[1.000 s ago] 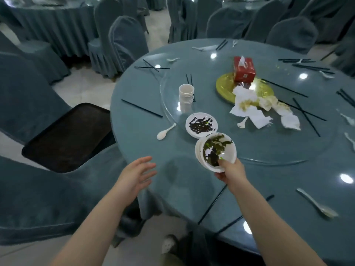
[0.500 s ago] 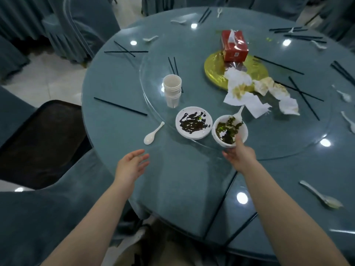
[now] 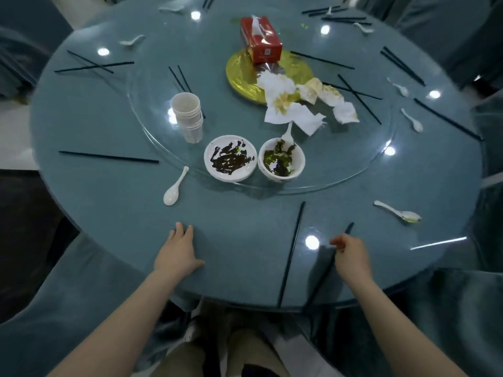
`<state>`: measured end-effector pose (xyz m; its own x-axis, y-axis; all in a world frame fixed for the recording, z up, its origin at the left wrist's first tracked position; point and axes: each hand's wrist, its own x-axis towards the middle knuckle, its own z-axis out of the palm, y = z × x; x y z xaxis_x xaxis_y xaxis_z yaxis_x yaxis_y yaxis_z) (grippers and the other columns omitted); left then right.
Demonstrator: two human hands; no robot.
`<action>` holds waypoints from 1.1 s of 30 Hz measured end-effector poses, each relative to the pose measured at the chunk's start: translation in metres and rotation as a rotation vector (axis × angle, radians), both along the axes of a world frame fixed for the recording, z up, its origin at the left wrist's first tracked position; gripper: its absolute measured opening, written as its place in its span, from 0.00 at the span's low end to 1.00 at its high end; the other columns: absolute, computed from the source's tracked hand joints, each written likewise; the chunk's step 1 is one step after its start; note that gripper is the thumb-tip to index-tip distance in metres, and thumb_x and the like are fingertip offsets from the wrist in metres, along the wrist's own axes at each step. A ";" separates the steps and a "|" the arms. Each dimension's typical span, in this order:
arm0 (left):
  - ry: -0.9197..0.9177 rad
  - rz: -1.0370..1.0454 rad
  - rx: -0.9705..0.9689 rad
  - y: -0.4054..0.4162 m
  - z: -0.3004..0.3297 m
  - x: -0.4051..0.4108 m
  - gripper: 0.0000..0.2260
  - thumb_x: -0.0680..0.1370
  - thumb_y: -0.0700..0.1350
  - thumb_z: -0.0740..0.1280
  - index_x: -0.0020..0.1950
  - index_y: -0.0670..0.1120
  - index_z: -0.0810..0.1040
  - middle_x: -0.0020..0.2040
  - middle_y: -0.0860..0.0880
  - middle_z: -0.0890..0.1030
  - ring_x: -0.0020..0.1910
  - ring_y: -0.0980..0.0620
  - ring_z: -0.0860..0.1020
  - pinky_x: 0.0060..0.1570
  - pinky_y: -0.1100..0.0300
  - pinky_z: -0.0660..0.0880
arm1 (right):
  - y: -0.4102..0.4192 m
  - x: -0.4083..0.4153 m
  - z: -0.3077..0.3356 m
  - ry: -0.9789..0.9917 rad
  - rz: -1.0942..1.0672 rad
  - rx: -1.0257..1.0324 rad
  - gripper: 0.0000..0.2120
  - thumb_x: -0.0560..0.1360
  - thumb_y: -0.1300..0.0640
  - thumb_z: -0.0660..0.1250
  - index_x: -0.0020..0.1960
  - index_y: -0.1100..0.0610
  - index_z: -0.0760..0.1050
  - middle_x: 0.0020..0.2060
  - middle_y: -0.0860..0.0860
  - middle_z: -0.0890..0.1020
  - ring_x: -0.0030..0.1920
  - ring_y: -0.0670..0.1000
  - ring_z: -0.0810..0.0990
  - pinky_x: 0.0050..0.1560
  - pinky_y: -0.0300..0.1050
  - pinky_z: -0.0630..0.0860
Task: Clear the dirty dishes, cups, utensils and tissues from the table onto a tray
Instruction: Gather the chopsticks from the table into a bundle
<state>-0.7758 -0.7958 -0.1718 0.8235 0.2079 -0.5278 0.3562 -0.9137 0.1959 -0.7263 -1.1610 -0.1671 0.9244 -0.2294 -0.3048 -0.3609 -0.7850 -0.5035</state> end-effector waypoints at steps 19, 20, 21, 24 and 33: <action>0.020 -0.169 0.076 0.015 0.003 -0.004 0.45 0.71 0.53 0.71 0.79 0.49 0.45 0.79 0.47 0.44 0.76 0.48 0.56 0.66 0.54 0.66 | 0.046 0.022 -0.014 -0.088 0.854 -0.408 0.15 0.75 0.51 0.67 0.61 0.47 0.76 0.65 0.50 0.68 0.64 0.55 0.65 0.59 0.49 0.71; 0.022 -0.163 0.073 0.015 0.003 -0.004 0.45 0.71 0.53 0.71 0.79 0.49 0.46 0.79 0.48 0.44 0.76 0.48 0.57 0.66 0.54 0.66 | 0.045 0.024 -0.015 -0.100 0.867 -0.408 0.13 0.74 0.50 0.68 0.58 0.48 0.76 0.62 0.49 0.69 0.63 0.54 0.66 0.57 0.48 0.71; 0.024 -0.158 0.070 0.015 0.003 -0.004 0.44 0.71 0.53 0.70 0.79 0.50 0.46 0.79 0.48 0.44 0.76 0.48 0.58 0.66 0.54 0.66 | 0.045 0.025 -0.015 -0.102 0.883 -0.412 0.11 0.74 0.49 0.68 0.56 0.49 0.76 0.60 0.49 0.70 0.62 0.54 0.67 0.56 0.48 0.70; 0.024 -0.149 0.063 0.015 0.002 -0.003 0.44 0.71 0.53 0.71 0.79 0.50 0.46 0.79 0.48 0.44 0.75 0.48 0.59 0.65 0.55 0.67 | 0.046 0.029 -0.013 -0.041 0.941 -0.454 0.10 0.75 0.48 0.66 0.54 0.49 0.74 0.58 0.49 0.70 0.61 0.54 0.65 0.55 0.49 0.66; -0.001 -0.012 -0.059 0.018 0.000 -0.008 0.35 0.76 0.53 0.66 0.78 0.51 0.53 0.79 0.51 0.47 0.75 0.50 0.60 0.67 0.56 0.65 | 0.059 0.036 -0.007 -0.017 1.031 -0.432 0.09 0.81 0.50 0.55 0.57 0.53 0.69 0.56 0.51 0.73 0.56 0.55 0.71 0.50 0.49 0.64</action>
